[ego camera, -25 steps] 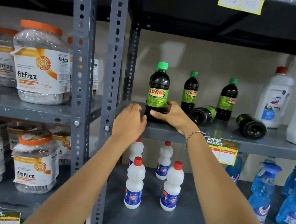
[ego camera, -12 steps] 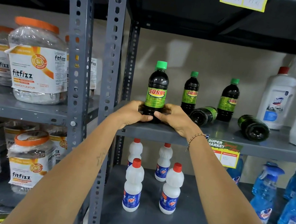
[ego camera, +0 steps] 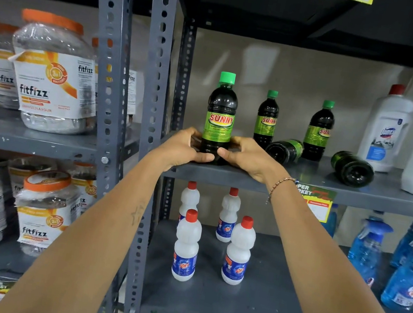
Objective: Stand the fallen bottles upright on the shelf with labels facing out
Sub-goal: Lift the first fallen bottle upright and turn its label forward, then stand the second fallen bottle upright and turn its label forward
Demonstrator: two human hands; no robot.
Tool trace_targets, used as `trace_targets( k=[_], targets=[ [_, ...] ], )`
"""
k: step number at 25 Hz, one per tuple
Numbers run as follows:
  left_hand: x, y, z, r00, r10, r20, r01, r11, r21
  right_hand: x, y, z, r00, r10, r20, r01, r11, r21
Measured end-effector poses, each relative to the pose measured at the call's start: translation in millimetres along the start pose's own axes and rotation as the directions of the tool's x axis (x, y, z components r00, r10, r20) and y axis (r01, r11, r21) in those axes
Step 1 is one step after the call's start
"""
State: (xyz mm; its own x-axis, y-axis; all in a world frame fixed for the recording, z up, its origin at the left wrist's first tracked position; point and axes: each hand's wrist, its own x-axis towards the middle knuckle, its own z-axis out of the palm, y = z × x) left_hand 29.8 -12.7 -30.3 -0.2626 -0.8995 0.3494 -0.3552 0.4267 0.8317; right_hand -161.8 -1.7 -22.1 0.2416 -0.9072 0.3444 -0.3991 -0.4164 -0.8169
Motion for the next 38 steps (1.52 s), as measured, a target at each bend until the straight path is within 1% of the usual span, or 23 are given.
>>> trace_targets(
  k=[3, 11, 14, 22, 24, 26, 27, 28, 29, 30, 31, 32, 33, 34, 35, 36, 38],
  targets=[
    [-9, 3, -3, 0.999, 0.033, 0.022, -0.033, 0.999, -0.023, -7, 1, -4, 1.0, -0.009, 0.023, 0.008, 1.0, 0.03],
    [-13, 6, -6, 0.998, 0.03, 0.055, -0.028, 0.999, -0.029, -11, 0, -6, 0.999, 0.0, 0.043, -0.005, 0.993, 0.118],
    [-15, 7, -6, 0.997, 0.036, 0.068, -0.033, 0.998, -0.048, -12, 0, -5, 0.999, -0.013, 0.045, 0.007, 0.993, 0.117],
    [-19, 5, -5, 0.996, 0.073, 0.049, -0.072, 0.997, -0.022, -15, -3, -6, 0.999, -0.007, 0.037, 0.003, 0.995, 0.104],
    [-23, 6, -5, 0.994, 0.101, 0.042, -0.102, 0.995, 0.023, -17, -6, -6, 0.999, -0.003, 0.043, -0.003, 0.991, 0.133],
    [-28, 6, -5, 0.99, 0.138, 0.014, -0.139, 0.978, 0.158, -21, -9, -6, 0.998, 0.005, 0.066, -0.016, 0.986, 0.168],
    [-33, 5, -4, 0.986, 0.163, -0.026, -0.153, 0.961, 0.229, -23, -10, -8, 0.997, 0.015, 0.073, -0.028, 0.982, 0.185],
    [-39, 4, -1, 0.973, 0.203, -0.111, -0.168, 0.95, 0.262, -26, -10, -11, 0.997, 0.031, 0.07, -0.044, 0.979, 0.198],
    [-48, 2, 5, 0.928, 0.278, -0.248, -0.211, 0.941, 0.265, -29, -9, -17, 0.997, 0.052, 0.05, -0.062, 0.976, 0.21],
    [-58, 2, 15, 0.818, 0.385, -0.428, -0.299, 0.919, 0.256, -33, -7, -25, 0.997, 0.072, 0.01, -0.073, 0.971, 0.227],
    [-68, 2, 28, 0.654, 0.477, -0.587, -0.404, 0.876, 0.262, -38, -5, -34, 0.995, 0.082, -0.054, -0.066, 0.967, 0.245],
    [-74, 6, 43, 0.527, 0.527, -0.667, -0.486, 0.831, 0.272, -41, -3, -45, 0.985, 0.089, -0.145, -0.048, 0.963, 0.264],
    [-75, 12, 59, 0.466, 0.57, -0.677, -0.54, 0.789, 0.293, -42, -3, -55, 0.962, 0.105, -0.251, -0.031, 0.959, 0.281],
    [-72, 19, 78, 0.472, 0.619, -0.628, -0.569, 0.758, 0.319, -42, -2, -66, 0.922, 0.136, -0.363, -0.025, 0.955, 0.295],
    [-66, 28, 99, 0.492, 0.674, -0.551, -0.582, 0.725, 0.368, -41, 1, -78, 0.869, 0.178, -0.461, -0.033, 0.952, 0.305],
    [-60, 34, 115, 0.503, 0.728, -0.465, -0.579, 0.684, 0.444, -39, 5, -86, 0.817, 0.226, -0.53, -0.055, 0.946, 0.319],
    [-47, 36, 144, 0.501, 0.792, -0.35, -0.516, 0.597, 0.614, -37, 19, -102, 0.741, 0.313, -0.595, -0.144, 0.938, 0.314]
  ],
)
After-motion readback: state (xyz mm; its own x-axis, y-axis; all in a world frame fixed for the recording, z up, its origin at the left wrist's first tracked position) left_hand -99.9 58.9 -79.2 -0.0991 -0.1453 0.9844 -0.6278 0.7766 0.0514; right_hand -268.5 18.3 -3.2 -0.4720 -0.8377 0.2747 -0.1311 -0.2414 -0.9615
